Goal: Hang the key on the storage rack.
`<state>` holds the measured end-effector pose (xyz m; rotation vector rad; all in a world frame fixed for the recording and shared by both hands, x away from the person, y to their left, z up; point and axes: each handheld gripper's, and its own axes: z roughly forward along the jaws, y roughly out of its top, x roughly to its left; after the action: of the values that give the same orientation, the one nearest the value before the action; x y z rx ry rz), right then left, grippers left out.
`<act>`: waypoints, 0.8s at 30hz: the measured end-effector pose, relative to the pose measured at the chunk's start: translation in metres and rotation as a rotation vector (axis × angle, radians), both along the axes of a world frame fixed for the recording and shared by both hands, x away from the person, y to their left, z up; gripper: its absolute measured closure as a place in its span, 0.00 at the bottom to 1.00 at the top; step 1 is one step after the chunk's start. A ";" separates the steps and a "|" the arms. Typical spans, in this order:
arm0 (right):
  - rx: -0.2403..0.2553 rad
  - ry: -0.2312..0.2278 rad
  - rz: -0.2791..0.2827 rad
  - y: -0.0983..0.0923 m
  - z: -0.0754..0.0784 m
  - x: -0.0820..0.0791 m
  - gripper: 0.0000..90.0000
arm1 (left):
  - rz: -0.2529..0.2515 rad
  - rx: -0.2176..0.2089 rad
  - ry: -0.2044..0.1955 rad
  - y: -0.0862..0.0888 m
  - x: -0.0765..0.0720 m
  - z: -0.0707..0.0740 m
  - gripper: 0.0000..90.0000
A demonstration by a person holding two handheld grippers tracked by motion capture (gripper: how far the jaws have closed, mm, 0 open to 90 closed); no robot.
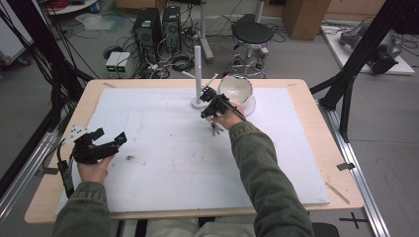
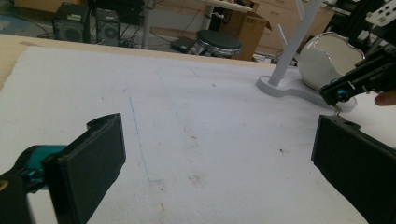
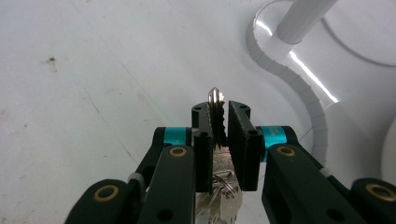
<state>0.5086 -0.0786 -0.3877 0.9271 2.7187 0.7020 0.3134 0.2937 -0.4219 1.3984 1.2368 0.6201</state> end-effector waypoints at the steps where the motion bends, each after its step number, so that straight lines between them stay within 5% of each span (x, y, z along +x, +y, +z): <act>1: 0.000 0.000 0.000 0.000 0.000 0.000 0.89 | 0.000 0.000 -0.001 0.000 0.000 0.000 0.04; 24: 0.112 -0.071 -0.014 -0.024 0.043 -0.026 0.92 | 0.002 -0.014 -0.005 -0.001 -0.001 0.001 0.04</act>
<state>0.4824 -0.1031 -0.3448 0.9254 2.6322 0.8750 0.3128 0.2932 -0.4212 1.3839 1.2363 0.6149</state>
